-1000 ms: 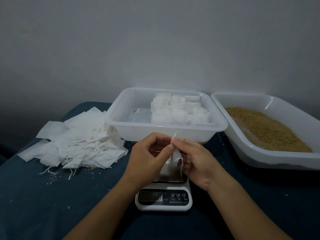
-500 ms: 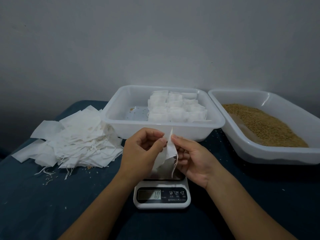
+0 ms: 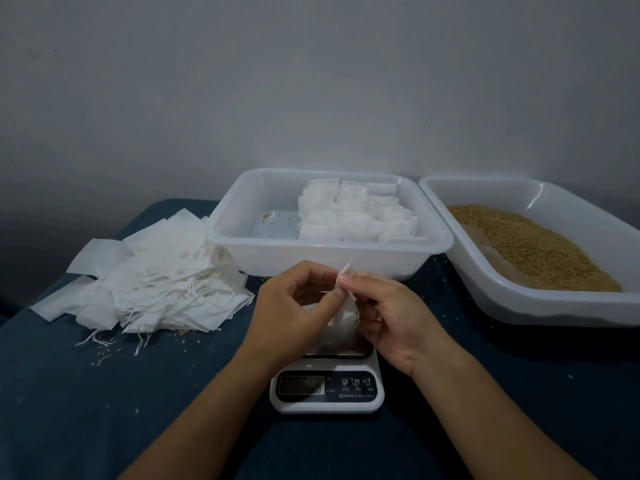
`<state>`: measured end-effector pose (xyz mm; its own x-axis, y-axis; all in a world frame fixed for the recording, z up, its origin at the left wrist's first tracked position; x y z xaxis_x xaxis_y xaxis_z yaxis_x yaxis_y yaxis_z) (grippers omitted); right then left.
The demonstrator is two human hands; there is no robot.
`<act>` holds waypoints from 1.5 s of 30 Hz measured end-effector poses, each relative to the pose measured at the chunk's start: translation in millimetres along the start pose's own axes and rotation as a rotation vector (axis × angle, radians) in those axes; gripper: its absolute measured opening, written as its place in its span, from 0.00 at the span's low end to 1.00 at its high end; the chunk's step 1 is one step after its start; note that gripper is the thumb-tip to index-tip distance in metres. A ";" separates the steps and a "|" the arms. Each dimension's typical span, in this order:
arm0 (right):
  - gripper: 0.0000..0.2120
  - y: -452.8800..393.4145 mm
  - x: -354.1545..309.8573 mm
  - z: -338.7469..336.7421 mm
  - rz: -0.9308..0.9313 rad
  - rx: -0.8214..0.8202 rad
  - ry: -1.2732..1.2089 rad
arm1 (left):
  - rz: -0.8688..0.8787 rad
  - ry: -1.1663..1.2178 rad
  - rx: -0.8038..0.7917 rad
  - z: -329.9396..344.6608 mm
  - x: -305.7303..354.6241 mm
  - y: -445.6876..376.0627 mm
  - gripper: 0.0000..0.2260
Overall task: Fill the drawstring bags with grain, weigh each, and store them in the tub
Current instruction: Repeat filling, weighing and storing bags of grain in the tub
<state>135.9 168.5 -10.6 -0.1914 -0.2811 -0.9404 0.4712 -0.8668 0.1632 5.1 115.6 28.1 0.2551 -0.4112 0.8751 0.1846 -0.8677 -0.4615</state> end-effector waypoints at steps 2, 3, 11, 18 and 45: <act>0.04 0.1 -2.1 -2.6 -0.024 0.026 0.033 | -0.005 0.023 -0.018 0.2 1.4 0.2 0.07; 0.04 -0.4 -2.6 -3.7 -0.035 0.032 0.043 | -0.009 0.028 -0.040 1.6 1.9 0.6 0.08; 0.05 -1.8 -6.7 -4.4 -0.071 0.023 0.077 | -0.077 0.101 -0.058 3.3 -2.4 0.4 0.07; 0.09 2.1 -13.2 -2.9 -0.140 0.063 0.124 | -0.101 -0.043 0.072 -8.5 -11.3 -3.1 0.07; 0.04 29.1 -58.2 22.3 -0.883 -0.094 1.190 | 0.122 -0.171 -0.007 -4.0 31.9 -9.0 0.17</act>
<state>141.5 150.5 55.6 0.3399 0.8432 -0.4164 0.6424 -0.5316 -0.5521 7.7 109.2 60.8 0.4328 -0.4605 0.7750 0.1360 -0.8165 -0.5611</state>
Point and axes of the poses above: each hand's wrist, its own y-axis away from the middle knuckle, its own z-axis out of the palm, x = y × z, the point moved 9 cm from there along -y, towards the middle knuckle
